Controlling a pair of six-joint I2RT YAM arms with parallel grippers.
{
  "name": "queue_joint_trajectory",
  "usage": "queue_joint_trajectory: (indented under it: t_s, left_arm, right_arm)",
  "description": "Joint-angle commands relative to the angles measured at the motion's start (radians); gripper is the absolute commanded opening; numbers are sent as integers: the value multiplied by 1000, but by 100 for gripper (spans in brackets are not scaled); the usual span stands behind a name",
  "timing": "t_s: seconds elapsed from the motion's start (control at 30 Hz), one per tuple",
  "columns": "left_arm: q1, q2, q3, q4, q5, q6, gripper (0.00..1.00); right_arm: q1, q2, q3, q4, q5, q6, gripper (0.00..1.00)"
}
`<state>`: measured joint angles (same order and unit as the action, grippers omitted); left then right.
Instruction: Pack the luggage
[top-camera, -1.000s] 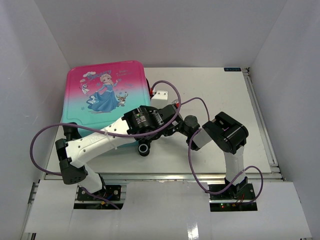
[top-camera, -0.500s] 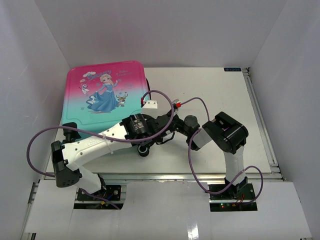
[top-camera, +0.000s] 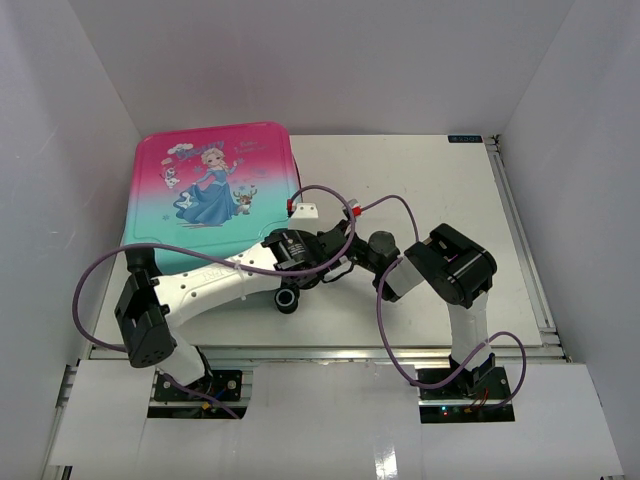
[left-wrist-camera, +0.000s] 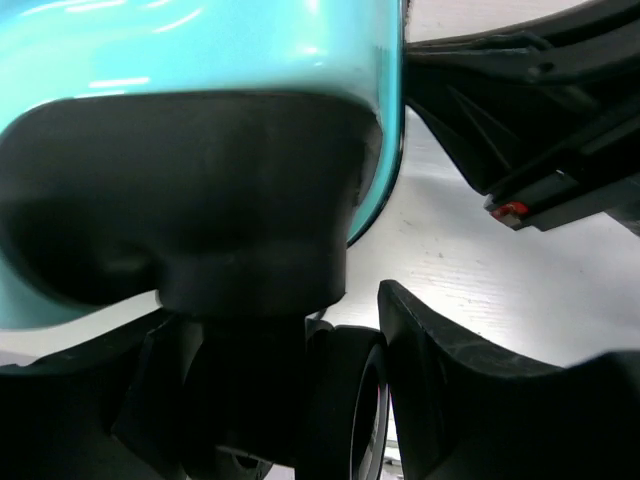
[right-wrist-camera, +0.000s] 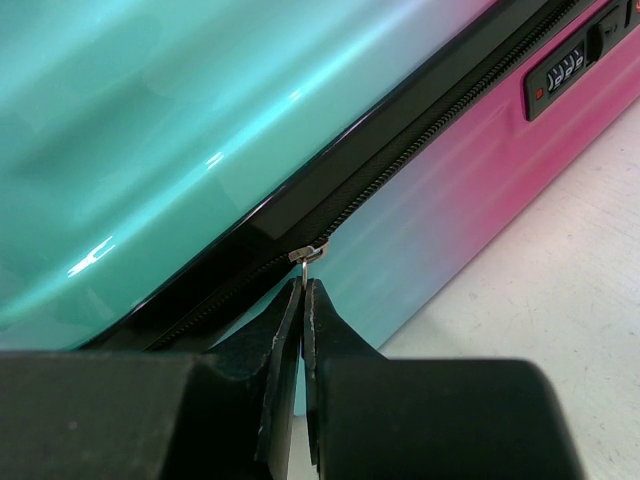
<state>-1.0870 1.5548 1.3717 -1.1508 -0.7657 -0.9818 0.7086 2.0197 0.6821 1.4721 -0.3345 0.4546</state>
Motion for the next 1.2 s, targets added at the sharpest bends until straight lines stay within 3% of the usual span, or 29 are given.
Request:
queue_joint_trajectory:
  t_s: [0.0, 0.07, 0.23, 0.33, 0.4, 0.5, 0.6, 0.73, 0.9, 1.17]
  left_arm:
    - [12, -26, -26, 132, -11, 34, 16]
    - [10, -46, -35, 132, 2, 38, 0]
    - [-16, -203, -129, 82, 65, 34, 0]
    - [-105, -318, -196, -44, 62, -126, 0]
    - [-166, -403, -249, -191, 38, -282, 0]
    - [-180, -536, -343, -254, 53, -312, 0]
    - [-180, -606, -373, -255, 42, -323, 0]
    - [-180, -707, -388, -256, 34, -323, 0]
    - [-180, -803, -380, -256, 15, -313, 0]
    - [-175, -791, -367, -257, 0, -293, 0]
  right_arm:
    - [55, 37, -61, 39, -139, -48, 8]
    - [55, 33, -82, 46, -130, -58, 8]
    - [55, -33, -205, 89, -59, -79, 8]
    - [56, -109, -314, 105, -5, -89, 8]
    - [55, -178, -341, 47, 42, -131, 8]
    - [55, -264, -311, -119, 117, -186, 8]
    - [35, -261, -179, -249, 187, -243, 8]
    - [-81, -104, 143, -503, 120, -238, 8]
    - [-211, 39, 382, -608, 0, -164, 8]
    - [-309, 246, 744, -727, -135, -70, 8]
